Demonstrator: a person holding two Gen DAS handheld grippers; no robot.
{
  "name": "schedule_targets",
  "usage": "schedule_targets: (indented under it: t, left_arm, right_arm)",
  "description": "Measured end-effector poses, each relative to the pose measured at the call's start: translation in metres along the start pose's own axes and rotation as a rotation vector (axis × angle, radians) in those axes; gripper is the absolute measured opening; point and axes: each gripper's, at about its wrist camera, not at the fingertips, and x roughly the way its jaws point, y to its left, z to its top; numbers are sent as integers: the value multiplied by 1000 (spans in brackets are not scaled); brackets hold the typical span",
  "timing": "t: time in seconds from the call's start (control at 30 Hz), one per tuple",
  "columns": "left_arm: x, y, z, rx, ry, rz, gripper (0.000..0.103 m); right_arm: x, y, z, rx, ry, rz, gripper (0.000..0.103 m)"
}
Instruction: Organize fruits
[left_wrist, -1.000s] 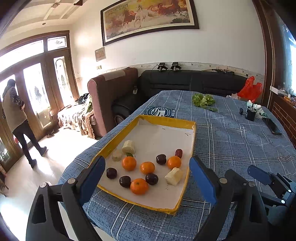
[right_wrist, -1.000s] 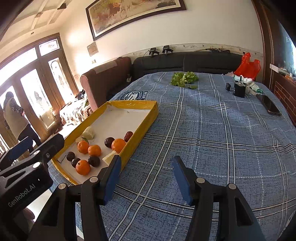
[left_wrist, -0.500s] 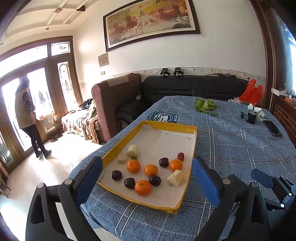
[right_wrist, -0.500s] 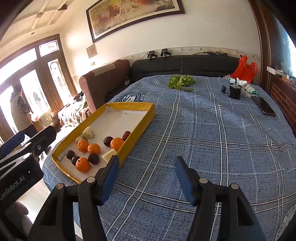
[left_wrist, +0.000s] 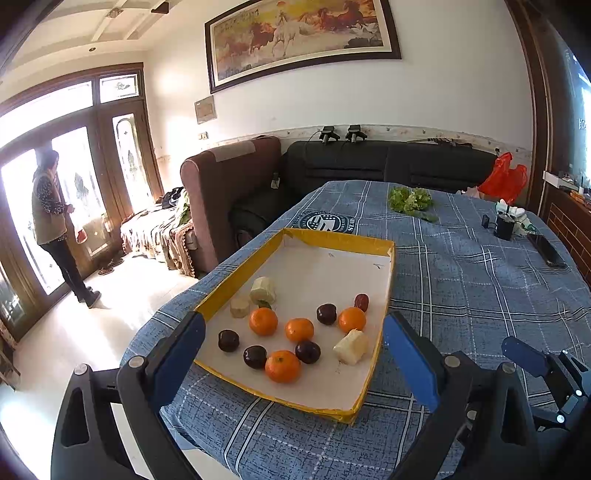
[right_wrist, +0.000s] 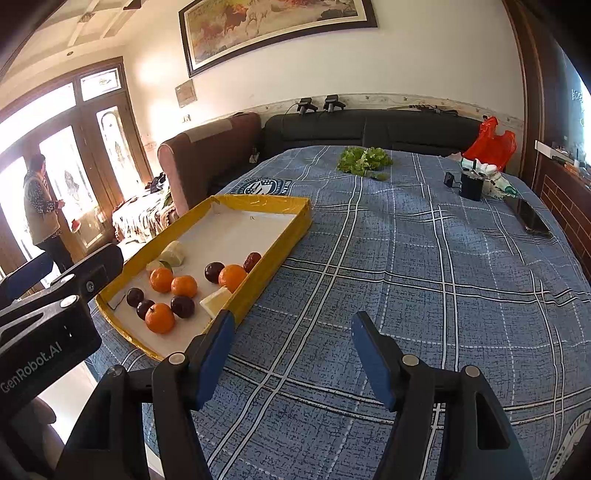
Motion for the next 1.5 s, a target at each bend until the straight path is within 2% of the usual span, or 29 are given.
schedule_targets:
  t: [0.9, 1.0, 1.1, 1.13, 1.27, 1.37, 1.5]
  left_arm:
    - [5, 7, -2, -25, 6, 9, 97]
    - [-3, 13, 0, -63, -38, 45, 97]
    - [-23, 22, 5, -127, -128, 95, 99]
    - [-31, 25, 6, -149, -157, 102, 103]
    - [-44, 34, 1, -198, -208, 97, 103]
    - [-42, 31, -4, -178, -198, 124, 103]
    - [-27, 23, -6, -140, -124, 90, 103]
  right_arm:
    - [5, 7, -5, -14, 12, -6, 73]
    - [5, 7, -5, -14, 10, -5, 73]
    - [4, 8, -5, -18, 4, -6, 73]
    - [3, 8, -6, -20, 1, -6, 73]
    - [2, 11, -6, -29, 0, 0, 73]
    - [2, 15, -8, -42, 2, 2, 73]
    - [2, 19, -10, -62, 3, -4, 74]
